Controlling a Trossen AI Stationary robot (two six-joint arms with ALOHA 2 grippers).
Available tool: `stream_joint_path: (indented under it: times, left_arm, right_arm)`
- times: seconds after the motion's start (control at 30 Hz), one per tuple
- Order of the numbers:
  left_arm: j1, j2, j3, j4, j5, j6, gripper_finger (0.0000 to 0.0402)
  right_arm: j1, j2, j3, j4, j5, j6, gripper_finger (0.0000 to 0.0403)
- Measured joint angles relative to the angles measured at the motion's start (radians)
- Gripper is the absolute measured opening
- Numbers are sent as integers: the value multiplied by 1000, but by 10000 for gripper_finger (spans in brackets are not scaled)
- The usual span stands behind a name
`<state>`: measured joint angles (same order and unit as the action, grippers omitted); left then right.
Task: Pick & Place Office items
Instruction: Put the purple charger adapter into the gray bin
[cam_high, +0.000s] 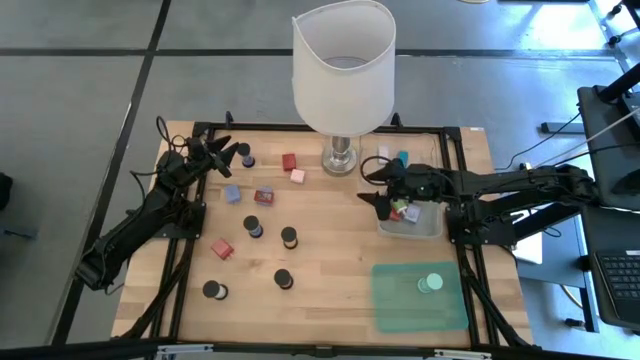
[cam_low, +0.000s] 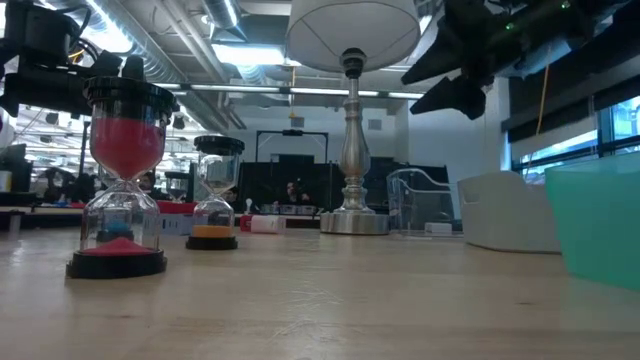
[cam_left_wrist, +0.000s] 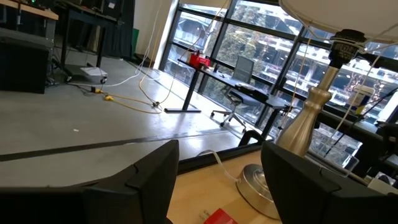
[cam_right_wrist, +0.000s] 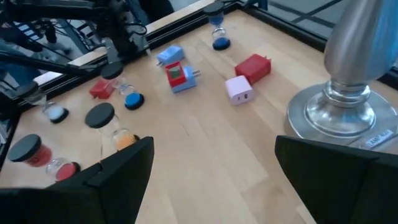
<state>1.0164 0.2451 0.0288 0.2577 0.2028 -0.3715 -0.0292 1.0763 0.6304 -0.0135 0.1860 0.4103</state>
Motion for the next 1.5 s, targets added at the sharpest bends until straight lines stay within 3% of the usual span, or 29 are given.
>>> stream_joint_path:
  times: [0.37, 0.53, 0.73, 1.1, 1.3, 1.5]
  left_arm:
    - [0, 0, 0, 0, 0, 0, 226]
    - [0, 0, 0, 8, 0, -13, 226]
    - [0, 0, 0, 8, -1, -149, 226]
    - [0, 0, 0, 16, 0, -207, 226]
    - [-18, 0, 0, 146, 148, -121, 226]
    - [-84, 0, 1, 245, 175, -183, 226]
  right_arm:
    - [0, 0, 0, 205, 11, 17, 339]
    - [0, 0, 0, 211, 0, 157, 339]
    - [0, 0, 0, 211, 2, 334, 339]
    - [0, 0, 0, 207, 162, 397, 339]
    - [0, 0, 0, 208, 229, 397, 339]
    - [0, 0, 0, 207, 273, 421, 339]
